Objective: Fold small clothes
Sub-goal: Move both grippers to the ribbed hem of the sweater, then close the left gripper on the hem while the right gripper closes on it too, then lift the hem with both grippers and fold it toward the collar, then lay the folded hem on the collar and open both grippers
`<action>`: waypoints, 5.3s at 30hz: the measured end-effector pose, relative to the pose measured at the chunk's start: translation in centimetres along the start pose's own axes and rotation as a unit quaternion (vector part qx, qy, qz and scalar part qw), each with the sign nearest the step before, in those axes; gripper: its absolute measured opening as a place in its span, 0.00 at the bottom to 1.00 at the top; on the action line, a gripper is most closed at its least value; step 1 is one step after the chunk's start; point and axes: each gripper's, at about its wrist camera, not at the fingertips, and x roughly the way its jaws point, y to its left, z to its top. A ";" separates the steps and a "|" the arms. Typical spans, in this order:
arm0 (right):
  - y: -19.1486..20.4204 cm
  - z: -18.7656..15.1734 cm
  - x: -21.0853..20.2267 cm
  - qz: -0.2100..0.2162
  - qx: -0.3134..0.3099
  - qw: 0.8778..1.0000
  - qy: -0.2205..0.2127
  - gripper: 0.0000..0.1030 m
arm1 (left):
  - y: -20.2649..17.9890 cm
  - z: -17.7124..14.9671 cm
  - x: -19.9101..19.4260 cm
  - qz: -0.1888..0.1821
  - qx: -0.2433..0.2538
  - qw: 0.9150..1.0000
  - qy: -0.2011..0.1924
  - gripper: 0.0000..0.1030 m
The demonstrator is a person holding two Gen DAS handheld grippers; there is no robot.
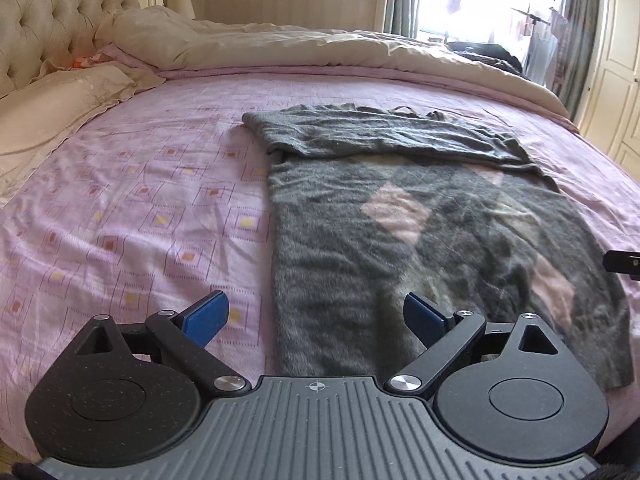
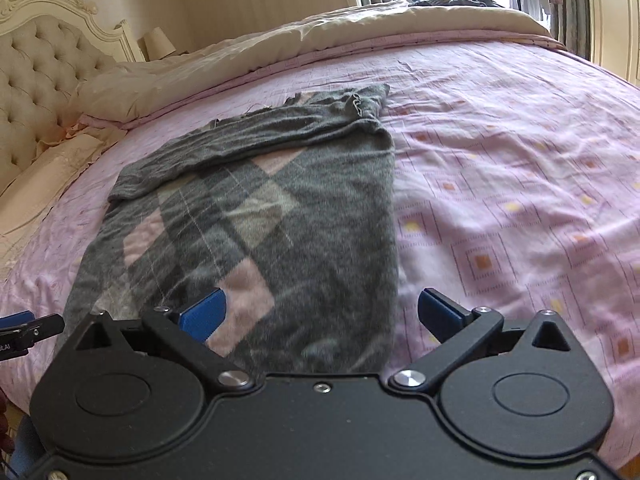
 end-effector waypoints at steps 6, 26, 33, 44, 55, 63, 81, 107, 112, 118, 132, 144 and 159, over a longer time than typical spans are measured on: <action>-0.1 -2.4 -1.1 0.011 0.010 1.000 0.011 1.00 | -0.9 -2.7 -1.1 -0.002 0.012 1.000 0.005 0.92; 0.5 -6.4 -1.2 0.020 -0.018 1.000 0.006 1.00 | -1.6 -6.8 -1.2 -0.016 0.012 1.000 0.001 0.92; 0.0 -6.8 -1.7 0.036 -0.005 0.999 -0.009 1.00 | -1.7 -6.9 -2.1 -0.073 -0.006 0.997 0.008 0.89; -2.3 -6.5 -2.2 0.114 0.083 0.990 -0.007 1.00 | -1.7 -5.2 -0.7 -0.087 -0.018 0.996 0.011 0.55; -2.1 -6.6 -1.7 0.121 0.083 0.989 -0.001 0.41 | -0.3 -6.0 -1.6 -0.096 -0.046 0.994 0.004 0.40; -2.8 -6.7 -1.2 0.119 0.096 0.988 0.014 0.20 | 0.8 -5.9 -1.4 -0.085 -0.082 0.993 0.008 0.18; -3.2 -1.6 -3.7 0.191 0.134 0.971 -0.046 0.14 | 2.5 -1.9 -3.9 -0.130 -0.113 0.983 -0.059 0.05; -4.0 22.5 18.5 0.147 0.149 0.974 -0.083 0.11 | 2.7 21.3 14.1 -0.108 -0.091 0.983 -0.117 0.05; -4.7 22.6 23.0 0.108 0.152 0.981 -0.051 0.12 | 3.0 21.6 20.2 -0.074 -0.087 0.991 -0.073 0.05; -5.0 22.6 23.9 0.089 0.147 0.983 -0.060 0.31 | 4.1 21.5 23.2 -0.058 -0.102 0.992 -0.041 0.22; 3.5 19.4 19.3 0.083 -0.089 0.991 -0.063 0.59 | 0.4 19.4 16.2 -0.049 0.020 0.996 -0.068 0.69; 1.8 19.4 24.3 0.012 -0.085 0.996 -0.018 0.59 | 0.1 16.4 21.9 -0.021 0.040 0.999 -0.015 0.72; 3.5 15.7 17.6 0.011 -0.147 0.988 -0.048 0.66 | -0.8 14.0 15.9 -0.012 0.063 0.997 -0.046 0.73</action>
